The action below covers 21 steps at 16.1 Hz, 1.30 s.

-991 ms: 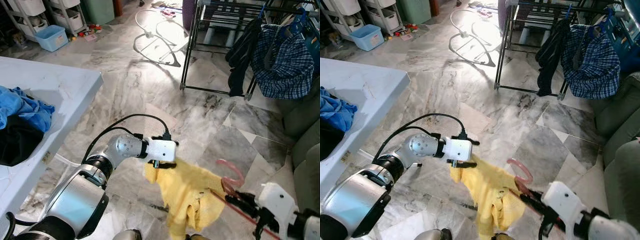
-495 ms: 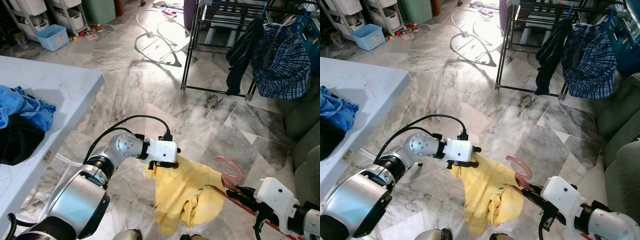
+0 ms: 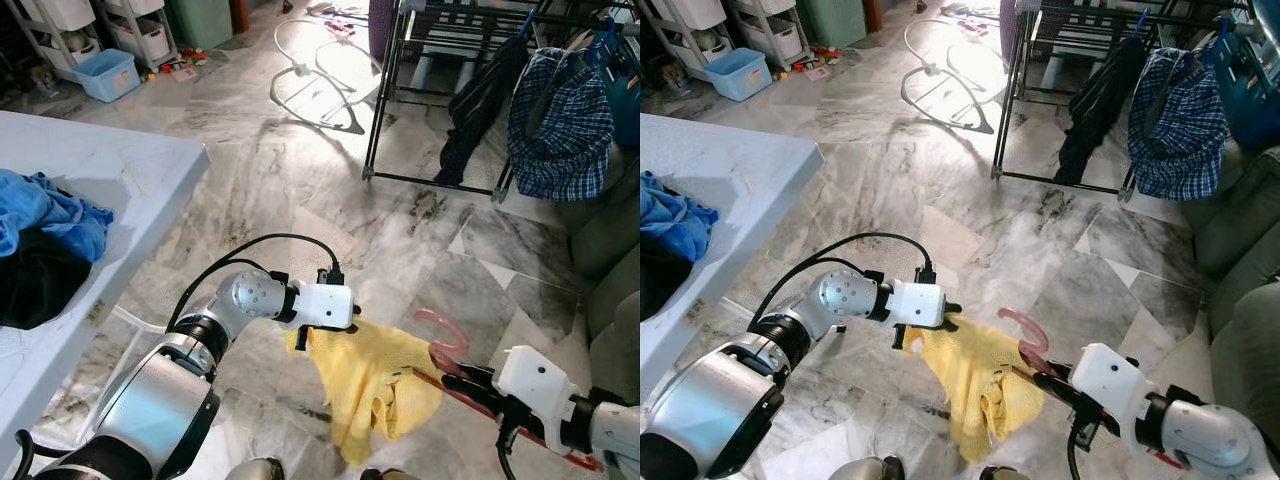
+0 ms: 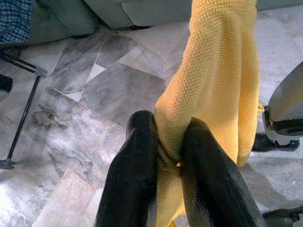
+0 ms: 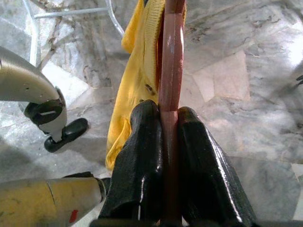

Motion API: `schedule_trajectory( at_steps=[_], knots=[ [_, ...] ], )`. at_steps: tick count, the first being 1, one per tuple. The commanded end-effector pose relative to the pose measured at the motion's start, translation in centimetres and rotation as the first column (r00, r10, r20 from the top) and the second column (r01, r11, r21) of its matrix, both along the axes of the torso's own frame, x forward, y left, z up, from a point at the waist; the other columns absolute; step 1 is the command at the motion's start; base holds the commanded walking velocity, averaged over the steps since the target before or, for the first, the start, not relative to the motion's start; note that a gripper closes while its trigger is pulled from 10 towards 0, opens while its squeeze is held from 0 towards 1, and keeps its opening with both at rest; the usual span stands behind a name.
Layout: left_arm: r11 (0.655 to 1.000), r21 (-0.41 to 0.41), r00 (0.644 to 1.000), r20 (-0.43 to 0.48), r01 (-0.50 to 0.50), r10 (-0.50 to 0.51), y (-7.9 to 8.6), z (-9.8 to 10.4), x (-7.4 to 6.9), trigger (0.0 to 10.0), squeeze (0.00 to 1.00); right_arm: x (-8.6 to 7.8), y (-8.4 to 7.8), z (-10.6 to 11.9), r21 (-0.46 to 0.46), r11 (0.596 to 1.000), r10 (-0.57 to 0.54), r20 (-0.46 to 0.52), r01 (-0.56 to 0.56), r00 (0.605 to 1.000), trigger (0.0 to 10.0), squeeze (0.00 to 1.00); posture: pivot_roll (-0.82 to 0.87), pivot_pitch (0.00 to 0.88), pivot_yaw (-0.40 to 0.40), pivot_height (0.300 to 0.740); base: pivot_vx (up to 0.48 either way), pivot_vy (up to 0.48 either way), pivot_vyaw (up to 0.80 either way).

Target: Hang hanger

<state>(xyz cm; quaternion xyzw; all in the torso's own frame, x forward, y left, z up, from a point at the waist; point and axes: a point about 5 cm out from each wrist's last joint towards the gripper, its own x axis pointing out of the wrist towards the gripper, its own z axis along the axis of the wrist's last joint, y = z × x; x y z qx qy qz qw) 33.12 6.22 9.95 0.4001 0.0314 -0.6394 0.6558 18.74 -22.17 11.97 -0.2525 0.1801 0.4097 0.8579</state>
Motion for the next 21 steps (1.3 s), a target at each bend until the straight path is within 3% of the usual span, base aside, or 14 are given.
schedule_trajectory(
  at_steps=[1, 4, 6, 7, 8, 12, 16, 17, 18, 19, 20, 21],
  knots=[
    [1.000, 0.006, 1.000, 0.004, -0.003, 0.003, -0.1, -0.3, -0.2, 0.0, 0.00, 0.0, 0.6, 0.9, 0.009, 0.998, 0.062, 0.027, -0.062, 0.998, 10.0, 0.00, -0.09, 0.118, 0.003, 0.740, 0.000, 0.000, 0.00],
    [0.999, -0.023, 0.999, 0.014, -0.039, 0.040, -0.2, -0.1, 0.1, 0.3, 0.00, -0.1, 0.4, 1.1, 0.008, 0.998, 0.068, 0.028, -0.068, 0.997, 10.0, 0.00, -0.08, 0.118, 0.003, 0.740, 0.000, 0.000, 0.00],
    [0.997, -0.048, 0.996, 0.065, -0.060, 0.063, -0.5, 0.6, 0.6, 4.4, 0.00, 0.0, 0.3, 1.4, 0.001, 0.998, 0.066, 0.044, -0.067, 0.997, 10.0, 0.00, -0.09, 0.128, 0.008, 0.740, 0.000, 0.000, 0.00],
    [0.995, -0.067, 0.993, 0.087, -0.070, 0.075, -0.6, 1.0, 0.8, 4.3, 0.00, 0.1, 0.2, 1.5, -0.003, 0.998, 0.063, 0.050, -0.063, 0.997, 10.0, 0.00, -0.09, 0.131, 0.011, 0.740, 0.000, 0.000, 0.00],
    [0.992, -0.089, 0.992, 0.091, -0.085, 0.093, -0.8, 1.5, 1.1, 0.0, 0.00, 0.1, 0.1, 1.5, -0.013, 0.998, 0.057, 0.060, -0.057, 0.997, 10.0, 0.00, -0.09, 0.136, 0.016, 0.740, 0.000, 0.000, 0.00],
    [0.977, -0.174, 0.966, 0.204, -0.125, 0.160, -1.5, 3.4, 2.1, 0.0, 0.00, 0.6, 0.1, 1.4, -0.040, 0.999, 0.038, 0.103, -0.034, 0.994, 10.0, 0.00, -0.08, 0.138, 0.033, 0.740, 0.000, 0.000, 0.00],
    [0.982, -0.152, 0.964, 0.225, -0.110, 0.143, -1.6, 3.6, 2.2, 0.0, 0.00, 1.0, -0.2, 1.5, -0.048, 0.999, 0.014, 0.136, -0.007, 0.991, 10.0, 0.00, -0.08, 0.140, 0.046, 0.740, 0.000, 0.000, 0.00],
    [0.988, -0.123, 0.967, 0.224, -0.094, 0.120, -1.6, 3.4, 2.1, 1.1, 0.00, 1.0, -0.2, 1.4, -0.049, 0.999, 0.012, 0.137, -0.006, 0.990, 10.0, 0.00, -0.08, 0.141, 0.045, 0.740, 0.000, 0.000, 0.00],
    [0.990, -0.107, 0.973, 0.205, -0.089, 0.110, -1.5, 3.1, 2.0, 10.0, 0.00, 0.9, -0.2, 1.3, -0.051, 0.999, 0.011, 0.139, -0.004, 0.990, 10.0, 0.00, -0.08, 0.141, 0.044, 0.740, 0.000, 0.000, 0.00],
    [0.990, -0.107, 0.976, 0.190, -0.091, 0.110, -1.5, 3.0, 1.9, 10.0, 0.80, 0.9, -0.1, 1.3, -0.052, 0.999, 0.012, 0.139, -0.005, 0.990, 10.0, 0.00, -0.08, 0.142, 0.044, 0.740, 0.000, 0.000, 0.00],
    [0.997, -0.061, 0.981, 0.186, -0.044, 0.055, -1.3, 2.6, 1.5, 10.0, 1.00, 0.9, -0.1, 1.3, -0.052, 0.999, 0.015, 0.141, -0.007, 0.990, 10.0, 0.00, -0.08, 0.145, 0.040, 0.740, 0.000, 0.000, 0.00],
    [0.998, -0.055, 0.983, 0.180, -0.031, 0.040, -1.4, 2.5, 1.4, 10.0, 1.00, 0.8, 0.0, 1.3, -0.052, 0.999, 0.016, 0.140, -0.009, 0.990, 10.0, 0.00, -0.08, 0.148, 0.038, 0.740, 0.000, 0.000, 0.00]
  ],
)
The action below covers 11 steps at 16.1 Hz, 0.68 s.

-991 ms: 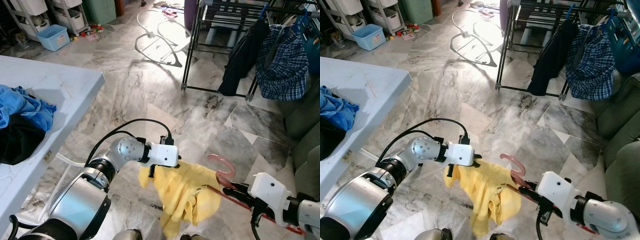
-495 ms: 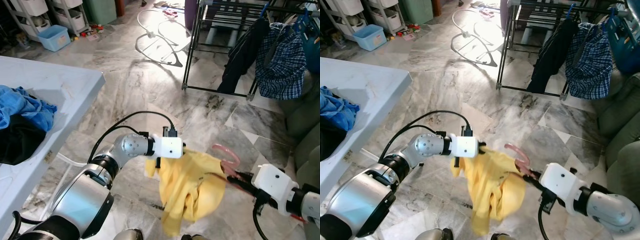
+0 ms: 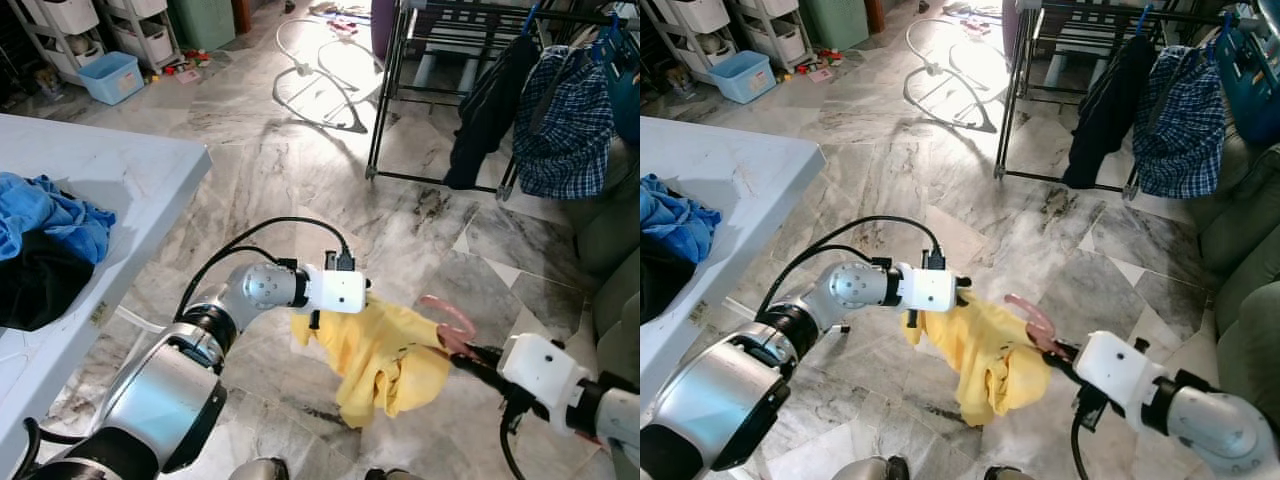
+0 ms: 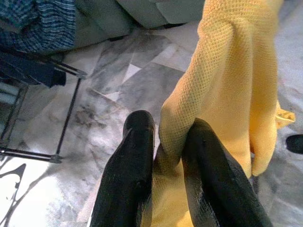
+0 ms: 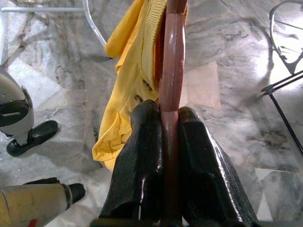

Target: Hang hanger

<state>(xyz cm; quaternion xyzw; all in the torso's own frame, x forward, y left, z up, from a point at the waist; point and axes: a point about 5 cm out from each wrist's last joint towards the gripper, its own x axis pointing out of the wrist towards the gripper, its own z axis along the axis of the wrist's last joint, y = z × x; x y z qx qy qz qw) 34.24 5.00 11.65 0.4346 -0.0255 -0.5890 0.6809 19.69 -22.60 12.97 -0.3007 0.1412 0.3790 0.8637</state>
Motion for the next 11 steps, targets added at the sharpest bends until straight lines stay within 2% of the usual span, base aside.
schedule_trajectory(
  at_steps=[1, 4, 7, 8, 9, 11],
  knots=[
    [0.999, 0.025, 0.999, 0.009, 0.033, -0.033, -0.1, 0.7, 0.2, 10.0, 1.00, -0.2, 0.4, 0.2, 0.005, 0.999, 0.036, 0.013, -0.036, 0.999, 10.0, 0.00, -0.08, 0.152, 0.038, 0.740, 0.000, 0.000, 0.00],
    [0.998, 0.057, 1.000, 0.008, 0.028, -0.029, -0.1, 1.2, 0.6, 10.0, 1.00, -0.3, 0.5, 0.2, 0.009, 0.999, 0.042, 0.006, -0.042, 0.999, 10.0, 0.00, -0.08, 0.157, 0.038, 0.740, 0.000, 0.000, 0.00],
    [0.988, 0.137, 0.997, -0.014, 0.072, -0.071, -0.1, 0.8, 0.4, 10.0, 1.00, -0.2, 1.2, 0.3, 0.022, 0.997, 0.068, 0.005, -0.068, 0.998, 10.0, 0.00, -0.09, 0.156, 0.044, 0.740, 0.000, 0.000, 0.00],
    [0.983, 0.162, 0.996, -0.039, 0.081, -0.076, -0.1, 0.5, 0.3, 10.0, 0.36, -0.4, 1.5, 0.5, 0.031, 0.996, 0.086, 0.003, -0.087, 0.996, 10.0, 0.00, -0.09, 0.155, 0.047, 0.740, 0.000, 0.000, 0.00],
    [0.982, 0.168, 0.996, -0.048, 0.080, -0.073, -0.1, 0.3, 0.2, 10.0, 0.00, -0.3, 1.6, 0.7, 0.029, 0.996, 0.088, 0.014, -0.088, 0.996, 10.0, 0.00, -0.09, 0.153, 0.048, 0.740, 0.000, 0.000, 0.00],
    [0.976, 0.198, 0.994, -0.084, 0.085, -0.069, 0.1, -0.1, 0.1, 10.0, 0.00, -0.2, 1.4, 1.3, 0.017, 0.996, 0.082, 0.042, -0.083, 0.996, 10.0, 0.00, -0.10, 0.148, 0.045, 0.740, 0.000, 0.000, 0.00]
  ],
)
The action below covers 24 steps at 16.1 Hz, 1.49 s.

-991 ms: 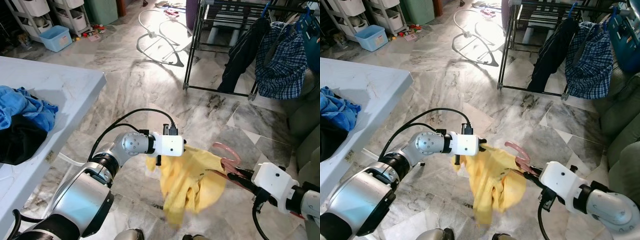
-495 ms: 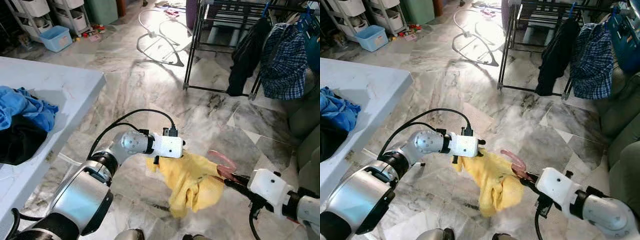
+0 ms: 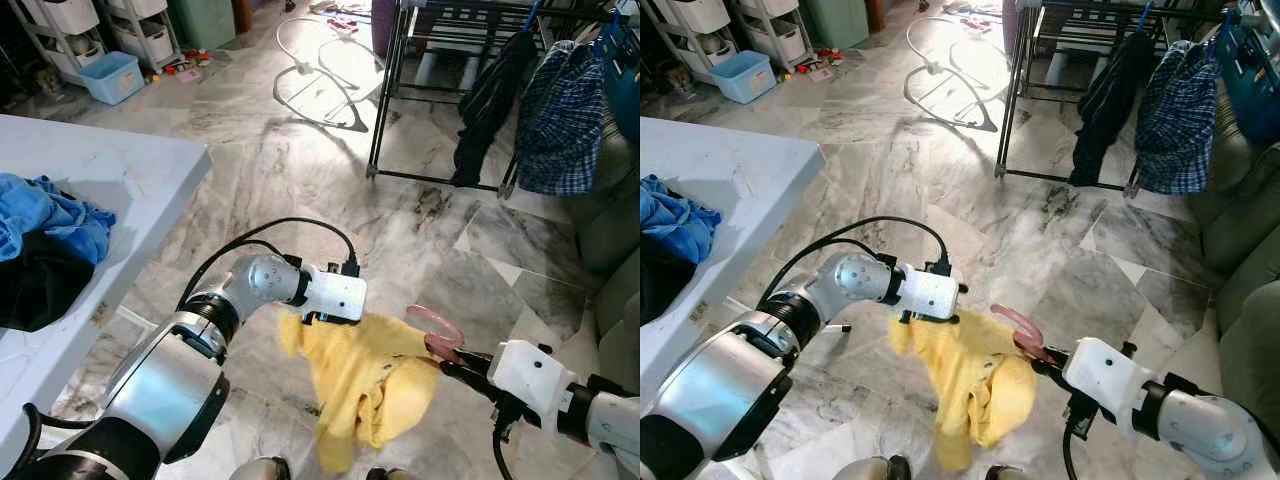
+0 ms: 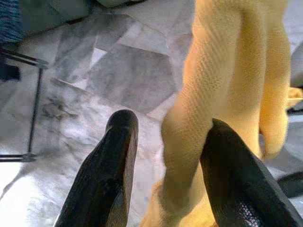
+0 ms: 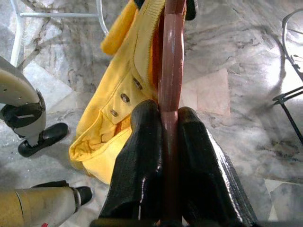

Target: Hang hanger

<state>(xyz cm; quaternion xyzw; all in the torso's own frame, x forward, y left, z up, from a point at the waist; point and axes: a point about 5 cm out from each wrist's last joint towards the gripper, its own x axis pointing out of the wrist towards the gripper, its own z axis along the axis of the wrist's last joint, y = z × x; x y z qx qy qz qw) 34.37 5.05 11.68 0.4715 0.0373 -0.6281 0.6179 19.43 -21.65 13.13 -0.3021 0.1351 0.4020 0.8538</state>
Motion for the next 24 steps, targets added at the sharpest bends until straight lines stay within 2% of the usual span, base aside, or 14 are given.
schedule_trajectory(
  at_steps=[1, 2, 3, 8, 16, 17, 18, 20, 21, 23, 24],
  knots=[
    [1.000, 0.023, 1.000, -0.019, 0.001, -0.001, 0.2, -0.2, -0.1, 10.0, 0.00, 0.1, 0.0, 1.3, -0.013, 1.000, 0.023, 0.062, -0.022, 0.998, 10.0, 0.00, -0.10, 0.143, 0.040, 0.740, 0.000, 0.000, 0.00],
    [1.000, 0.018, 1.000, -0.024, -0.004, 0.004, 0.2, -0.2, 0.0, 10.0, 0.00, 0.1, -0.1, 1.3, -0.022, 1.000, 0.022, 0.064, -0.020, 0.998, 10.0, 0.00, -0.10, 0.143, 0.040, 0.740, 0.000, 0.000, 0.00],
    [1.000, 0.015, 0.999, -0.036, -0.011, 0.012, 0.2, -0.2, 0.0, 0.0, 0.00, 0.0, -0.4, 1.3, -0.034, 0.999, 0.019, 0.058, -0.017, 0.998, 10.0, 0.00, -0.10, 0.139, 0.036, 0.740, 0.000, 0.000, 0.00],
    [0.999, 0.000, 0.999, -0.034, -0.035, 0.035, 0.4, 0.3, 0.4, 0.0, 0.00, 0.2, -0.7, 1.1, -0.044, 0.999, 0.017, 0.050, -0.015, 0.999, 10.0, 0.00, -0.09, 0.128, 0.028, 0.740, 0.000, 0.000, 0.00],
    [0.999, -0.017, 0.998, -0.059, -0.036, 0.035, 0.1, 0.1, 0.1, 0.0, 0.00, 0.4, -0.6, 1.4, -0.042, 0.999, 0.014, 0.066, -0.011, 0.998, 10.0, 0.00, -0.10, 0.128, 0.029, 0.740, 0.000, 0.000, 0.00],
    [0.999, -0.014, 0.998, -0.058, -0.036, 0.035, 0.0, 0.0, 0.1, 0.0, 0.00, 0.4, -0.7, 1.3, -0.032, 0.999, 0.016, 0.050, -0.014, 0.999, 10.0, 0.32, -0.11, 0.122, 0.030, 0.740, 0.000, 0.000, 0.00],
    [0.999, -0.012, 0.998, -0.057, -0.039, 0.038, 0.0, -0.1, 0.1, 0.0, 0.00, 0.4, -0.7, 1.4, -0.012, 1.000, 0.017, 0.031, -0.017, 0.999, 10.0, 1.00, -0.11, 0.114, 0.030, 0.740, 0.000, 0.000, 0.00],
    [0.998, -0.018, 0.996, -0.069, -0.058, 0.057, 0.3, -0.4, 0.1, 0.0, 0.00, -0.2, -1.8, 1.9, -0.044, 0.998, 0.033, -0.042, -0.035, 0.999, 10.0, 1.00, -0.10, 0.107, 0.027, 0.740, 0.000, 0.000, 0.00],
    [0.998, -0.018, 0.996, -0.070, -0.063, 0.061, 0.4, -0.4, 0.1, 0.0, 0.00, -0.2, -2.2, 2.1, -0.053, 0.998, 0.028, -0.053, -0.031, 0.998, 10.0, 1.00, -0.10, 0.106, 0.025, 0.740, 0.000, 0.000, 0.00],
    [0.993, -0.020, 0.990, -0.082, -0.114, 0.112, 1.2, -0.6, 0.3, 0.0, 0.00, -0.1, -4.0, 3.4, -0.097, 0.995, -0.022, -0.059, 0.017, 0.998, 10.0, 1.00, -0.09, 0.102, 0.020, 0.740, 0.000, 0.000, 0.00],
    [0.991, -0.024, 0.988, -0.085, -0.131, 0.128, 1.5, -0.6, 0.4, 0.0, 0.00, -0.1, -4.2, 3.6, -0.106, 0.994, -0.029, -0.055, 0.023, 0.998, 10.0, 1.00, -0.09, 0.101, 0.018, 0.740, 0.000, 0.000, 0.00]
  ],
)
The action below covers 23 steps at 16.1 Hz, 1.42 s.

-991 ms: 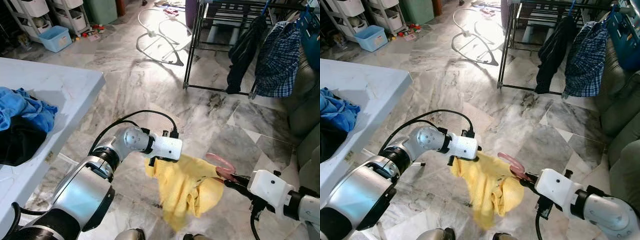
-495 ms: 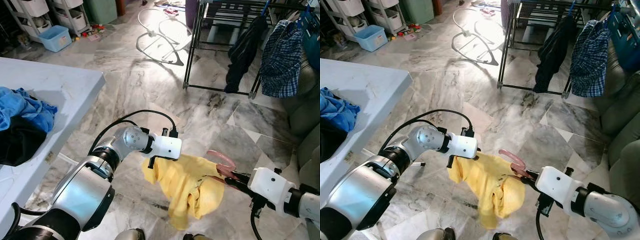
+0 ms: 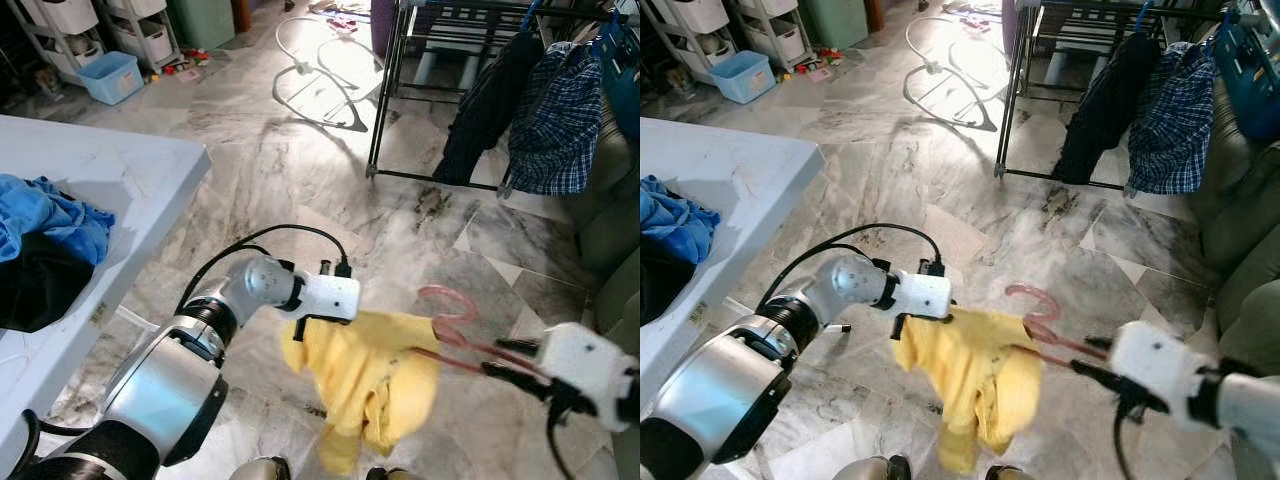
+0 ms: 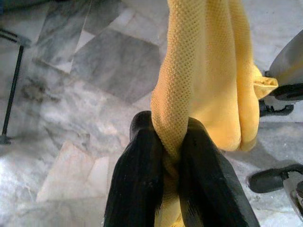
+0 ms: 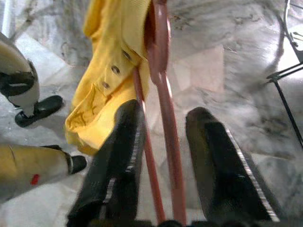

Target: Hang hanger

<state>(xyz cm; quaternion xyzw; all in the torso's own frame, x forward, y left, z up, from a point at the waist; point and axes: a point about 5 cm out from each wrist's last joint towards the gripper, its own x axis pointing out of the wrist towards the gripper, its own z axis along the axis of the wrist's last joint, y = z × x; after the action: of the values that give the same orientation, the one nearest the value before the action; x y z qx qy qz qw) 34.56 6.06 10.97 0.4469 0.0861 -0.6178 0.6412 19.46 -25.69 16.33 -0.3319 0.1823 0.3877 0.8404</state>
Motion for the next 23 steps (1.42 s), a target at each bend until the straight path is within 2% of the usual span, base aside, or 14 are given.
schedule_trajectory(
  at_steps=[1, 4, 6, 9, 10, 11, 13, 14, 15, 16, 17, 18, 20, 23],
  knots=[
    [0.996, -0.052, 0.997, -0.012, -0.073, 0.072, 0.8, 0.1, 0.3, 0.0, 0.00, -0.1, -0.5, 0.7, -0.014, 1.000, -0.004, 0.006, 0.004, 1.000, 10.0, 1.00, -0.09, 0.101, 0.018, 0.740, 0.000, 0.000, 0.00],
    [0.984, -0.091, 0.988, -0.027, -0.153, 0.151, 1.8, 0.0, 0.7, 0.0, 0.00, 0.3, -1.2, 1.0, -0.031, 0.997, -0.071, 0.049, 0.073, 0.996, 10.0, 1.00, -0.08, 0.093, 0.016, 0.740, 0.000, 0.000, 0.00],
    [0.928, -0.204, 0.950, -0.071, -0.313, 0.305, 2.8, 0.1, 1.3, 0.0, 0.00, 0.9, -1.7, 0.1, -0.030, 0.979, -0.195, 0.153, 0.202, 0.969, 10.0, 1.00, -0.08, 0.086, 0.009, 0.740, 0.000, 0.000, 0.00],
    [0.859, -0.289, 0.905, -0.096, -0.423, 0.414, 3.5, 0.5, 1.9, 0.0, 0.00, 1.4, -1.8, -0.5, 0.031, 0.951, -0.306, 0.235, 0.307, 0.923, 10.0, 1.00, -0.07, 0.083, 0.004, 0.740, 0.000, 0.000, 0.00],
    [0.772, -0.362, 0.848, -0.127, -0.523, 0.515, 4.1, 0.8, 2.4, 0.0, 0.00, 1.7, -1.4, -0.9, 0.136, 0.914, -0.407, 0.287, 0.383, 0.868, 10.0, 1.00, -0.07, 0.084, 0.001, 0.740, 0.000, 0.000, 0.00],
    [0.711, -0.406, 0.810, -0.155, -0.574, 0.566, 4.6, 0.8, 2.6, 0.0, 0.00, 2.0, -1.0, -1.3, 0.223, 0.874, -0.483, 0.303, 0.432, 0.821, 10.0, 1.00, -0.06, 0.082, 0.000, 0.740, 0.000, 0.000, 0.00],
    [0.655, -0.456, 0.787, -0.204, -0.602, 0.582, 4.9, 0.8, 2.6, 0.0, 0.00, 2.4, -0.8, -3.3, 0.316, 0.789, -0.608, 0.271, 0.527, 0.746, 10.0, 1.00, -0.06, 0.083, -0.007, 0.740, 0.000, 0.000, 0.00],
    [0.650, -0.469, 0.791, -0.215, -0.598, 0.572, 4.7, 0.8, 2.5, 0.0, 0.00, 2.6, -0.7, -3.9, 0.340, 0.762, -0.638, 0.255, 0.551, 0.726, 10.0, 1.00, -0.06, 0.083, -0.007, 0.740, 0.000, 0.000, 0.00],
    [0.641, -0.498, 0.802, -0.236, -0.585, 0.548, 4.3, 0.9, 2.4, 0.0, 0.00, 2.9, -0.3, -5.2, 0.414, 0.695, -0.699, 0.199, 0.587, 0.687, 10.0, 1.00, -0.04, 0.080, -0.014, 0.740, 0.000, 0.000, 0.00],
    [0.642, -0.539, 0.832, -0.246, -0.544, 0.498, 3.5, 1.2, 2.1, 0.0, 0.00, 3.6, 0.5, -6.0, 0.555, 0.561, -0.779, 0.102, 0.614, 0.619, 10.0, 1.00, -0.02, 0.079, -0.029, 0.740, 0.000, 0.000, 0.00],
    [0.642, -0.539, 0.832, -0.246, -0.544, 0.498, 3.5, 1.2, 2.1, 0.0, 0.00, 3.6, 0.5, -6.0, 0.555, 0.561, -0.779, 0.102, 0.614, 0.619, 10.0, 1.00, -0.02, 0.079, -0.029, 0.740, 0.000, 0.000, 0.00],
    [0.706, -0.528, 0.879, -0.234, -0.473, 0.415, 2.7, 0.8, 1.5, 0.0, 0.00, 4.7, 2.1, -7.0, 0.562, 0.560, -0.764, 0.066, 0.609, 0.642, 10.0, 1.00, -0.02, 0.081, -0.034, 0.740, 0.000, 0.000, 0.00],
    [0.764, -0.528, 0.928, -0.232, -0.371, 0.291, 2.2, 0.9, 0.8, 0.0, 0.00, 5.6, 2.9, -8.1, 0.558, 0.556, -0.753, 0.024, 0.616, 0.658, 10.0, 1.00, -0.02, 0.085, -0.038, 0.740, 0.000, 0.000, 0.00],
    [0.802, -0.531, 0.958, -0.224, -0.274, 0.179, 1.9, 1.5, 0.5, 0.0, 0.00, 6.2, 2.9, -9.0, 0.569, 0.528, -0.762, -0.012, 0.631, 0.648, 10.0, 1.00, -0.01, 0.097, -0.036, 0.740, 0.000, 0.000, 0.00]
  ],
)
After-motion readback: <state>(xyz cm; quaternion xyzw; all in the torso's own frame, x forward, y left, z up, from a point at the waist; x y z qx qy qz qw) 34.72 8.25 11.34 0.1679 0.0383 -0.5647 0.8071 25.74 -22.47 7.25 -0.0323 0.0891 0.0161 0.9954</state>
